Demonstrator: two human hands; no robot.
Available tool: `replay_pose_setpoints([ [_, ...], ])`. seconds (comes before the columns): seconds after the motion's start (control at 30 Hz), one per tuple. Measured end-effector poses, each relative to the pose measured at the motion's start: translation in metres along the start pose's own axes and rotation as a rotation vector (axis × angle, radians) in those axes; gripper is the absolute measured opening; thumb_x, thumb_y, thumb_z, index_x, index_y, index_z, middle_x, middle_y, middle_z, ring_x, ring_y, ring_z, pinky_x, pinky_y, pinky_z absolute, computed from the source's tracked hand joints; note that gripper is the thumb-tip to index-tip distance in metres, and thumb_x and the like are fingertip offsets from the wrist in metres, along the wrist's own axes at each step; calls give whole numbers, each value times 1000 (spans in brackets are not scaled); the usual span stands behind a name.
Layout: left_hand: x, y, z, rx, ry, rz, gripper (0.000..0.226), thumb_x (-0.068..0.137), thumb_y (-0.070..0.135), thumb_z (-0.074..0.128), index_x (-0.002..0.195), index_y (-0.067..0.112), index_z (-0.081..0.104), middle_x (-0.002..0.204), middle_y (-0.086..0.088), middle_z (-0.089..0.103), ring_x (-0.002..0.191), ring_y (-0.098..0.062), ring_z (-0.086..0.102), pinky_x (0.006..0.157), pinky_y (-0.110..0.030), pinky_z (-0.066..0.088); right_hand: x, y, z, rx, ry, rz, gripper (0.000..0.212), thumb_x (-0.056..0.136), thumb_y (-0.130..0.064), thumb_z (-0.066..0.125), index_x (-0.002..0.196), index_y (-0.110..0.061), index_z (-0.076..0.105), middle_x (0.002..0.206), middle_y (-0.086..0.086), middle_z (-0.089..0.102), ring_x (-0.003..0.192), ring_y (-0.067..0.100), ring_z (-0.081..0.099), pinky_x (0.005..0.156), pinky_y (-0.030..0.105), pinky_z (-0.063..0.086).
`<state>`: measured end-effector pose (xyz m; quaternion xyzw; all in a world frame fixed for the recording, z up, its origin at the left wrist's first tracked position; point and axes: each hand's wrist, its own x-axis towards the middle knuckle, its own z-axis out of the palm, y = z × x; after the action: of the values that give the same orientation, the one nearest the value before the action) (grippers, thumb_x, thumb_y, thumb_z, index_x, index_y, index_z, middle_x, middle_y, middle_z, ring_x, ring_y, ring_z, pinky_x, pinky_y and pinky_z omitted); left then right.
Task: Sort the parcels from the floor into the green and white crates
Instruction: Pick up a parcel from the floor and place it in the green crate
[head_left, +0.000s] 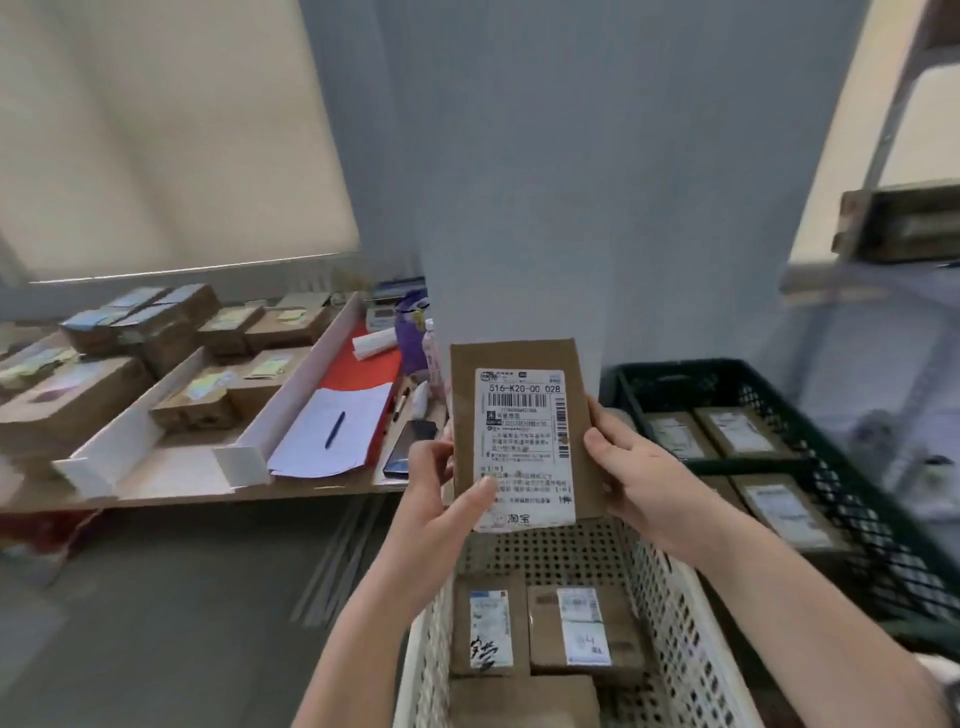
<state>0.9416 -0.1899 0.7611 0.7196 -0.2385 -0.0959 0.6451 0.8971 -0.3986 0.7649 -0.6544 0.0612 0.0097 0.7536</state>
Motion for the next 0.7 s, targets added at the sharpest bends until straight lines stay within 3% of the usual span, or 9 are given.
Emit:
replay_pose_setpoints([
  [0.23,40,-31,33,-4,-133,-51,25,92,27,59,109,32,41,108,15,66,98,-1,65,73,-17,54,-3,17,-36,-14,164,32,41,99,-34,40,91,-72,52,112,-26,66,103,0,64,85,28,54],
  [0.37,57,-43,64,-14,-174,-75,24,92,28,59,108,31,42,107,20,66,94,8,63,69,-6,49,-5,19,-68,-28,245,68,42,98,-34,42,89,-74,52,113,-27,65,114,7,59,99,36,47],
  [0.57,75,-51,112,-8,-244,-137,23,93,30,57,109,31,40,118,15,60,96,10,60,69,-2,46,-8,26,-119,-36,254,109,41,100,-35,38,98,-74,48,117,-26,64,109,3,61,94,34,49],
  [0.7,80,-61,133,8,-184,-162,23,93,27,57,109,29,40,118,12,61,98,5,62,73,-8,50,2,37,-144,-25,238,137,40,99,-34,40,108,-73,41,117,-26,64,112,5,60,97,36,47],
])
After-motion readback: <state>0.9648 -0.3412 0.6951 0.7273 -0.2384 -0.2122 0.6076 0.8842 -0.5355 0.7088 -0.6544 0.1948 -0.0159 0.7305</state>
